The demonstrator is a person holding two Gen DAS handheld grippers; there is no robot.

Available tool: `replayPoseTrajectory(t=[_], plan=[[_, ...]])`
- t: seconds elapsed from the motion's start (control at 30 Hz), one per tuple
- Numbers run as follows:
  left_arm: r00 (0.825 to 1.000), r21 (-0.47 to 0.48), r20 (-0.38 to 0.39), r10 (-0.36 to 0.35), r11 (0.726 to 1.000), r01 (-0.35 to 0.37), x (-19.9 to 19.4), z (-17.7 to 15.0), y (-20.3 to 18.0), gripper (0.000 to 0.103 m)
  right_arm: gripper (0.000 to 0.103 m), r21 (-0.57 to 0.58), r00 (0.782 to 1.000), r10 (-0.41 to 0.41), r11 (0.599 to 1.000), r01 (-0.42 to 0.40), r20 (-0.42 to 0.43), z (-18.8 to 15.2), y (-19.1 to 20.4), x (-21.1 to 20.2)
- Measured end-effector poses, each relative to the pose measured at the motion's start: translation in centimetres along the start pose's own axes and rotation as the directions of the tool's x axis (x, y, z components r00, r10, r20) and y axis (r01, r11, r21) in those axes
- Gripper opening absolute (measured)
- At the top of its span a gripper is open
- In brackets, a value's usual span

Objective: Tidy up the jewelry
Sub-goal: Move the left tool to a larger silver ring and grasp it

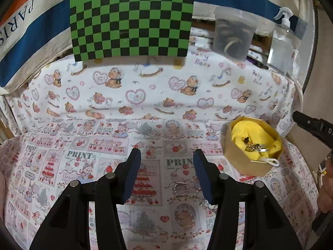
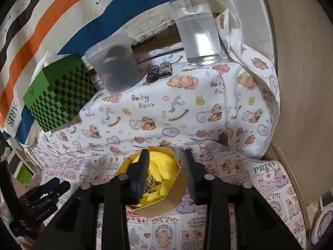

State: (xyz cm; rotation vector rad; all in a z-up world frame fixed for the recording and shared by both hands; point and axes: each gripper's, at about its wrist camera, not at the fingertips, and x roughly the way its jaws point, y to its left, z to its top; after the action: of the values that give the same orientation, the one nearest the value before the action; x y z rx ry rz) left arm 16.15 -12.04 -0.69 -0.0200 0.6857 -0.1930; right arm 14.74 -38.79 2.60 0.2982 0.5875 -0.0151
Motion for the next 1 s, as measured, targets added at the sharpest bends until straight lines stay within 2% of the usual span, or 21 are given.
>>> replayPoseTrajectory(t=[0.07, 0.1, 0.17, 0.23, 0.43, 0.47, 0.53, 0.6, 0.63, 0.77, 0.83, 0.9, 1.0], plan=[[1.000, 0.024, -0.003, 0.014, 1.000, -0.014, 0.1, -0.2, -0.3, 0.051, 0.059, -0.015, 1.000, -0.010, 1.000, 0.010, 0.013, -0.1, 0.3, 0.0], [1.000, 0.033, -0.007, 0.019, 0.999, -0.019, 0.2, -0.2, -0.4, 0.052, 0.062, -0.022, 1.000, -0.018, 1.000, 0.019, 0.021, -0.2, 0.4, 0.0], [0.999, 0.054, -0.024, 0.023, 0.998, -0.022, 0.5, -0.3, -0.6, 0.059, 0.073, -0.025, 0.999, -0.032, 0.999, 0.033, 0.034, -0.3, 0.4, -0.1], [0.999, 0.056, -0.019, 0.029, 0.998, -0.028, 0.6, -0.4, -0.6, 0.078, 0.086, -0.011, 0.999, -0.026, 1.000, 0.026, 0.036, -0.3, 0.2, 0.0], [0.998, 0.072, -0.055, 0.020, 0.997, -0.016, 1.5, -0.7, -0.9, 0.078, 0.087, 0.012, 0.999, -0.028, 1.000, 0.028, 0.019, -0.5, -0.1, 0.6], [0.997, 0.073, -0.072, 0.024, 0.997, -0.018, 1.9, -0.8, -0.9, 0.076, 0.087, 0.011, 0.999, -0.031, 0.999, 0.031, 0.017, -0.6, -0.1, 0.7], [0.995, 0.077, -0.094, 0.041, 0.996, -0.034, 2.7, -1.1, -0.9, 0.061, 0.087, 0.003, 0.999, -0.039, 0.999, 0.039, 0.012, -0.6, 0.0, 0.8], [0.993, 0.084, -0.099, 0.065, 0.995, -0.056, 3.1, -1.2, -0.9, 0.055, 0.086, -0.002, 0.999, -0.042, 0.999, 0.042, 0.010, -0.7, 0.1, 0.9], [0.993, 0.082, -0.105, 0.054, 0.996, -0.046, 3.2, -1.3, -0.9, 0.049, 0.087, -0.006, 0.999, -0.042, 0.999, 0.042, 0.009, -0.7, 0.2, 0.9], [0.991, 0.078, -0.137, 0.014, 0.997, -0.003, 3.8, -1.5, -1.1, 0.036, 0.087, -0.022, 0.999, -0.049, 0.999, 0.050, 0.015, -0.7, 0.4, 0.8], [0.987, 0.070, -0.161, -0.025, 0.997, 0.037, 4.0, -1.6, -1.2, 0.027, 0.087, -0.031, 0.999, -0.052, 0.998, 0.052, 0.017, -0.7, 0.5, 0.8], [0.979, 0.036, -0.189, -0.077, 0.996, 0.086, 4.3, -1.5, -1.2, 0.021, 0.086, -0.035, 0.998, -0.057, 0.998, 0.058, 0.017, -0.7, 0.5, 0.7], [0.976, 0.044, -0.207, -0.066, 0.996, 0.077, 4.7, -1.6, -1.4, 0.020, 0.087, -0.042, 0.997, -0.076, 0.996, 0.076, 0.022, -0.6, 0.5, 0.7]])
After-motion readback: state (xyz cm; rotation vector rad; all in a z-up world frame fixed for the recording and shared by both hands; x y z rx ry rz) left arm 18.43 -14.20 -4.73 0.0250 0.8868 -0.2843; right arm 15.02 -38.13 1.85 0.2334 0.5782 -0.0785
